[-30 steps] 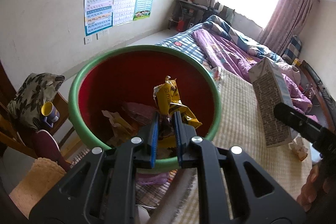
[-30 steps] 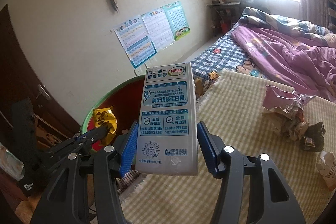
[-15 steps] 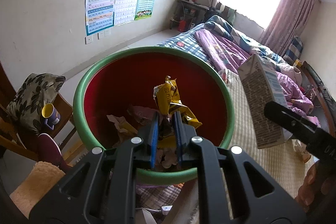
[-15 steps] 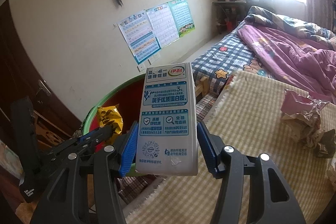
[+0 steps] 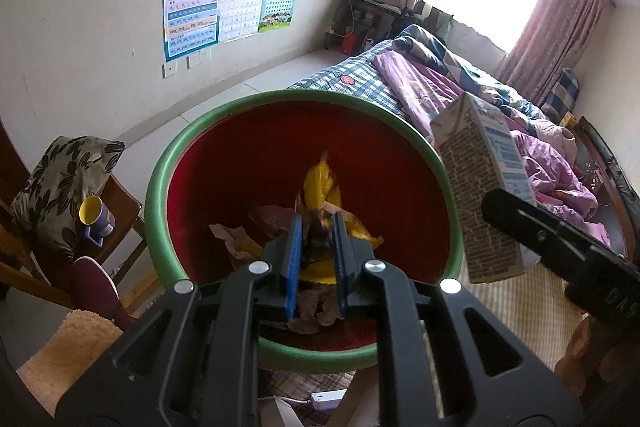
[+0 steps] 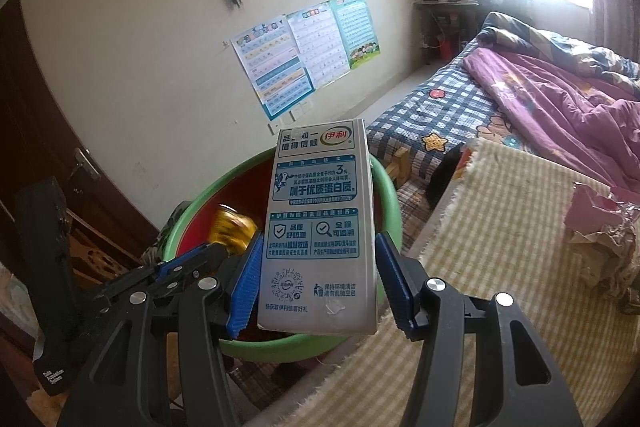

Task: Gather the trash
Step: 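Open the left gripper to drop the yellow wrapper while the right gripper holds the carton above the bucket, then open the right gripper over the red bucket to drop the milk carton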

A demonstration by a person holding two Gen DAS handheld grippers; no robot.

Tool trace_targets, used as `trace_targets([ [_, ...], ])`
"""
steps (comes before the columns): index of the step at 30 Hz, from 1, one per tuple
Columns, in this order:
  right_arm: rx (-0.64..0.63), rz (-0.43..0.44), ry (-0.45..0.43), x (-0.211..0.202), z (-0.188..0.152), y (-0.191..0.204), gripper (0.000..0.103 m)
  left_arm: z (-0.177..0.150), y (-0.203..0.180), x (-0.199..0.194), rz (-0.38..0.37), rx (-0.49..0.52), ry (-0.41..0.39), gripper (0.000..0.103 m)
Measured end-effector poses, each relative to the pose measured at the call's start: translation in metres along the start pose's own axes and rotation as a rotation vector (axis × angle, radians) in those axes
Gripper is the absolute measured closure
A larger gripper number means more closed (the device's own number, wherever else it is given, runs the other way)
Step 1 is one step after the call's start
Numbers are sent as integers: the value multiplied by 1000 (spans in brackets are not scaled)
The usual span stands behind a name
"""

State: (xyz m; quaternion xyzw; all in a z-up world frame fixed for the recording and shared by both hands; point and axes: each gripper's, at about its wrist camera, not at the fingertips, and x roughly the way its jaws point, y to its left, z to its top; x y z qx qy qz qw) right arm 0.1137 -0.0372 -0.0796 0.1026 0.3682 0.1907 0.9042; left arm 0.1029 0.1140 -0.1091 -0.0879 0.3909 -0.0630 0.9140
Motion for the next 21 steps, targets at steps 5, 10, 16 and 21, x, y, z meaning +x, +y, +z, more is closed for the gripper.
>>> trace_targets([
  [5, -7, 8, 9, 5, 0, 1, 49, 1, 2, 2, -6, -7, 4, 89],
  [10, -5, 10, 19, 10, -1, 2, 49, 1, 4, 3, 2, -12, 8, 89],
  [16, -24, 16, 19, 16, 2, 6, 49, 1, 7, 2, 22, -36, 4, 89],
  [21, -31, 28, 15, 20, 3, 9, 47, 1, 9, 3, 25, -49, 6, 71],
])
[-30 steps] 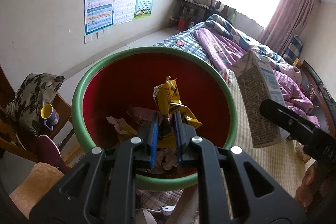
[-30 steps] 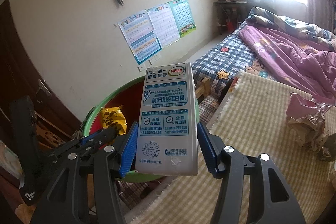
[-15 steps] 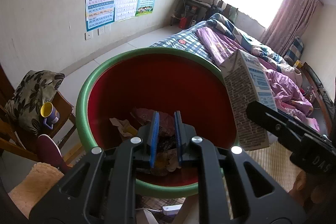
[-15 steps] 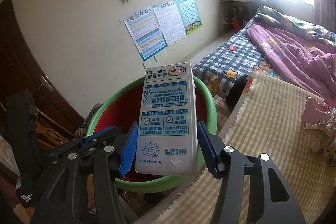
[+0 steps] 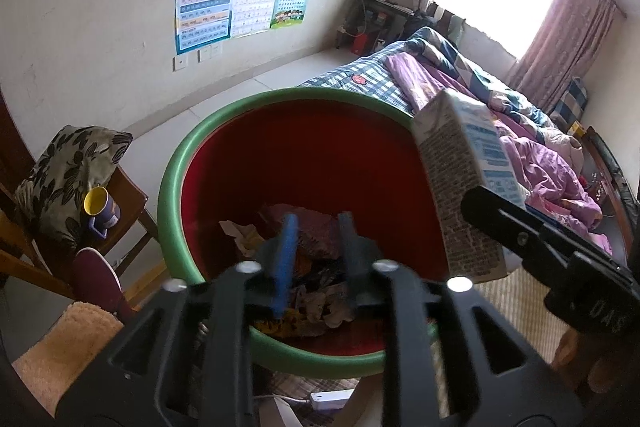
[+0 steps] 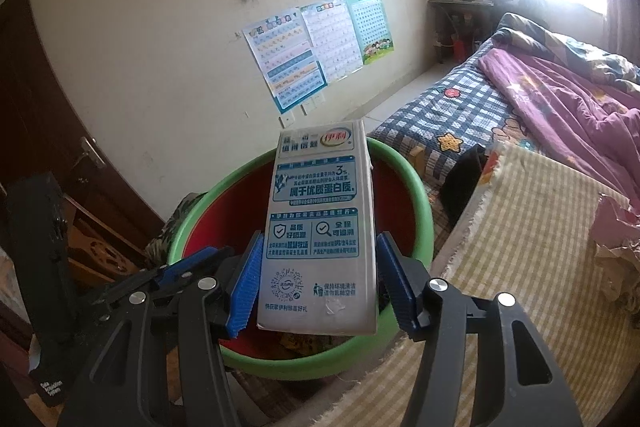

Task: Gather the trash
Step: 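Open the right gripper over the red bucket to drop the milk carton, then grasp the white Pocky box with the right gripper while the left gripper grasps crumpled grey paper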

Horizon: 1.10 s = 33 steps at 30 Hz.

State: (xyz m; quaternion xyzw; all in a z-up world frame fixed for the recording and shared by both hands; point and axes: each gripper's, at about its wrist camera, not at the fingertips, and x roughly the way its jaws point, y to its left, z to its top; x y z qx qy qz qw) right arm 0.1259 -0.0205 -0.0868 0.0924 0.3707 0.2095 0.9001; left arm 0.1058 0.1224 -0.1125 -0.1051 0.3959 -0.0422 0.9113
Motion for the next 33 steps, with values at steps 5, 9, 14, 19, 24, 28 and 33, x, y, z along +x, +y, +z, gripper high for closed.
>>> trace_targets([
  [5, 8, 8, -4, -1, -1, 0, 47, 0, 1, 2, 1, -4, 2, 68],
  [9, 21, 4, -21, -9, 0, -4, 47, -3, -2, 4, -8, 3, 7, 68],
  [14, 49, -10, -25, -22, -5, -15, 47, -8, -1, 6, -16, 4, 17, 68],
  [19, 58, -63, -36, -51, -15, -41, 47, -8, 1, -1, 1, -12, -7, 68],
  [24, 91, -213, -47, -97, -37, -99, 47, -18, -15, -4, 32, 32, -19, 68],
  [28, 165, -335, -30, -133, -62, -155, 47, -31, -35, -7, 47, 80, -10, 68],
  [33, 274, -468, 7, -175, -97, -225, 47, -42, -58, -16, -4, 81, 7, 63],
])
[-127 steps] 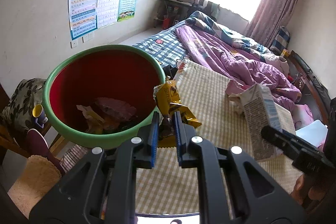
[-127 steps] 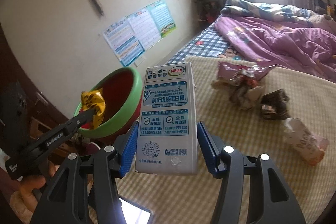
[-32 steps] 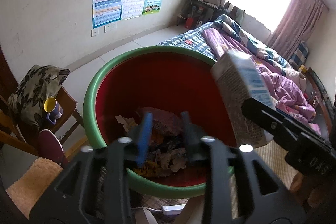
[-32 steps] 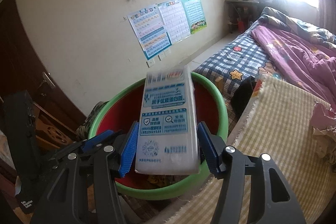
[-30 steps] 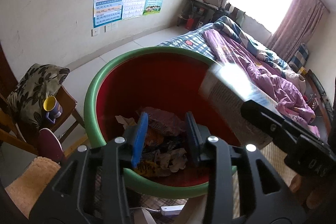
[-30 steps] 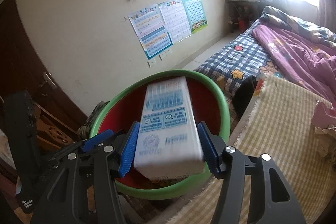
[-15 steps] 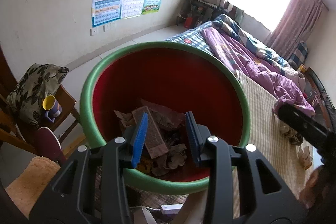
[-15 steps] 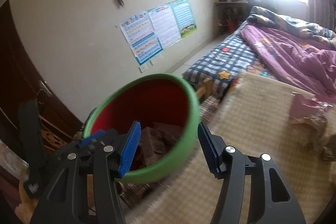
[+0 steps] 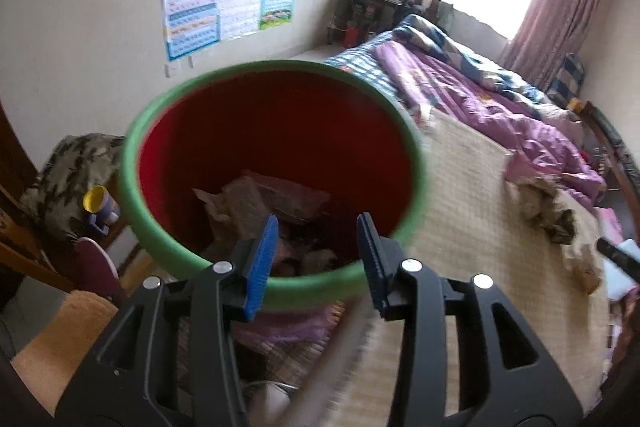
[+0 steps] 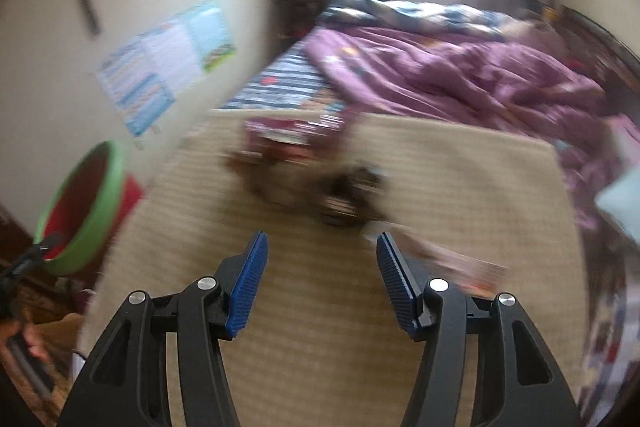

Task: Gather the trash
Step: 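Grasp the white Pocky box with the right gripper while the left gripper grasps crumpled grey paper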

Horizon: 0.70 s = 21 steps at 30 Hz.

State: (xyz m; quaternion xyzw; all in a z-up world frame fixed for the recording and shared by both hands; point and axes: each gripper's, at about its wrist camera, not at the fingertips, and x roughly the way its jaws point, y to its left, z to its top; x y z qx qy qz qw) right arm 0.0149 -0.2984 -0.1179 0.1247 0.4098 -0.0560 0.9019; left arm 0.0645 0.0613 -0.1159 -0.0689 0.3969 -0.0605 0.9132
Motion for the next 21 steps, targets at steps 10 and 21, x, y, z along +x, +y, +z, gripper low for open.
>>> trace_targets([
  [10, -32, -77, 69, 10, -11, -54, 38, -3, -110, -18, -207, 174, -4, 42],
  [21, -93, -30, 110, 32, -15, -57, 41, 16, -194, 25, -307, 302, 53, 35],
])
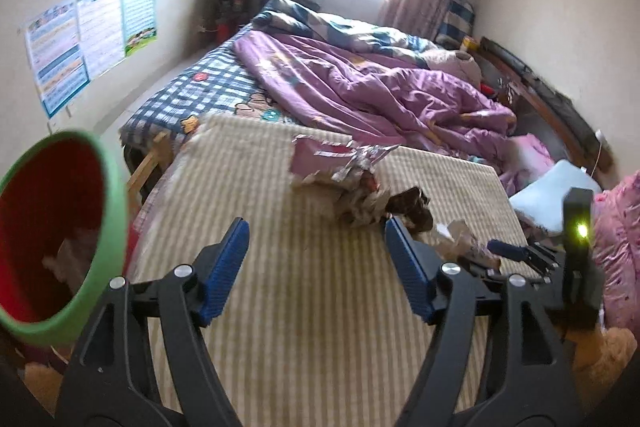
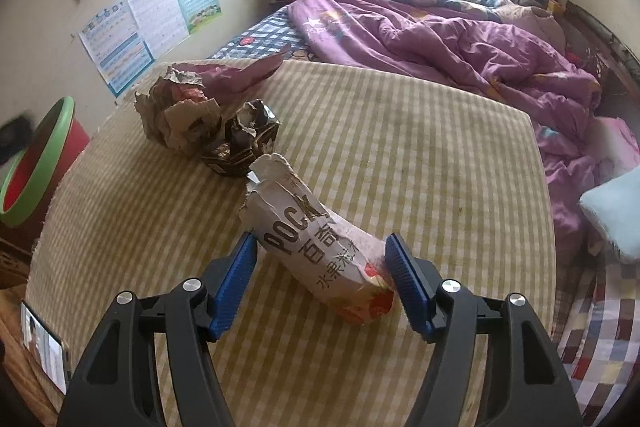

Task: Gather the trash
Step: 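Grasp the white Pocky box with the right gripper while the left gripper grasps crumpled grey paper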

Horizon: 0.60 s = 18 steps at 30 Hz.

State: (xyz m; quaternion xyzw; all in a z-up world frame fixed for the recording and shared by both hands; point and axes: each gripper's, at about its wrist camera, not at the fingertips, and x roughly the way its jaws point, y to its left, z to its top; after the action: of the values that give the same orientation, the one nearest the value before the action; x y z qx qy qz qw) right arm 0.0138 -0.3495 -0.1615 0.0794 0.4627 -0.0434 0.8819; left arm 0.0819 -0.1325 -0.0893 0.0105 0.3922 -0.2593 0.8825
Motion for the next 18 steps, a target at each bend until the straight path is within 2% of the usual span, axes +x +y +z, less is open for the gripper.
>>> trace_targets([
  [5, 18, 32, -18, -2, 4, 0, 73, 20, -14, 51, -36, -5, 85, 35],
  [8, 43, 63, -29, -5, 5, -2, 81, 22, -16, 79, -50, -33, 140, 35],
  [10, 58, 82, -36, -7, 5, -2, 83, 22, -18, 94, -67, -54, 171, 35],
  [14, 88, 119, -32, -12, 5, -4, 85, 17, -17, 121, -34, -83, 230, 29],
  [16, 112, 155, -14, -12, 2, -4, 85, 15, -13, 130, -46, -123, 252, 29],
  [17, 119, 166, -7, -12, 2, -4, 86, 14, -10, 133, -54, -146, 260, 30],
  [18, 125, 174, -3, -11, 2, -5, 86, 14, -8, 135, -61, -161, 265, 40],
])
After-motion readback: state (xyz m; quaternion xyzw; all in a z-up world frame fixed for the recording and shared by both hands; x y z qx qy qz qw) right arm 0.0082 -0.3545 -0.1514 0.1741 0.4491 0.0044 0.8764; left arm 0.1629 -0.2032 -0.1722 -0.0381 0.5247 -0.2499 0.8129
